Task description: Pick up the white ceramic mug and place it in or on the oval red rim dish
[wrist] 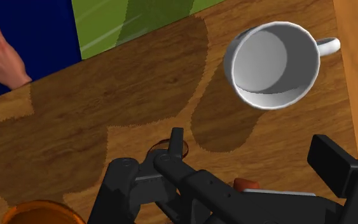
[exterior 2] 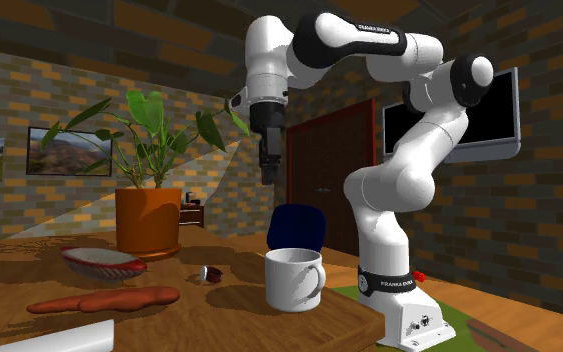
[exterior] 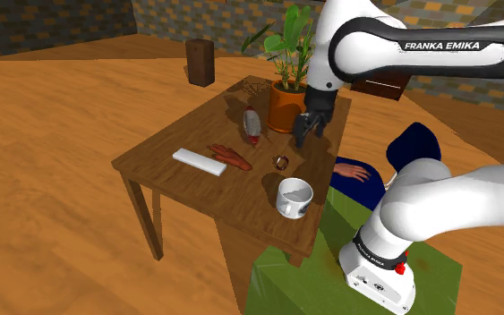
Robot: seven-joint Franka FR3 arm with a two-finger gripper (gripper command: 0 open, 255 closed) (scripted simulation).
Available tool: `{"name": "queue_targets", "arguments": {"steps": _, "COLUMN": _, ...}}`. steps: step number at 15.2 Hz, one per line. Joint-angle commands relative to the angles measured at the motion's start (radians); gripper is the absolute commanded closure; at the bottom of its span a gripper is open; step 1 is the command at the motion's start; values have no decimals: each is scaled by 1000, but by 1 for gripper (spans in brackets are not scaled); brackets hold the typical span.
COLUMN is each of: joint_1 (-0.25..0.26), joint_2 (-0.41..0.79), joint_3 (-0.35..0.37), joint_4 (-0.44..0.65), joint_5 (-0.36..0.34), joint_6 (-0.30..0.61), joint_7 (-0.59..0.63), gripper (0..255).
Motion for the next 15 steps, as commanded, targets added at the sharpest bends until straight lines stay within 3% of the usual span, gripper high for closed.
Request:
{"name": "queue_targets", "arguments": {"steps": 1, "joint_1": 6, "joint_2": -26, "joint_3": -1, "joint_4": -76, "joint_5": 11, "joint_6": 46, "joint_7": -4, "gripper": 0}}
{"name": "queue_targets", "arguments": {"steps": 8, "joint_1": 34, "joint_2": -62, "joint_3": -1, "joint_4": -315, "joint_5": 55, "joint_6": 231, "joint_7": -18, "gripper": 0}}
{"name": "queue_targets", "arguments": {"steps": 15, "joint_1": 43, "joint_2": -15, "joint_3": 8, "joint_4": -390, "joint_5": 69, "joint_6": 353, "joint_7": -19, "gripper": 0}}
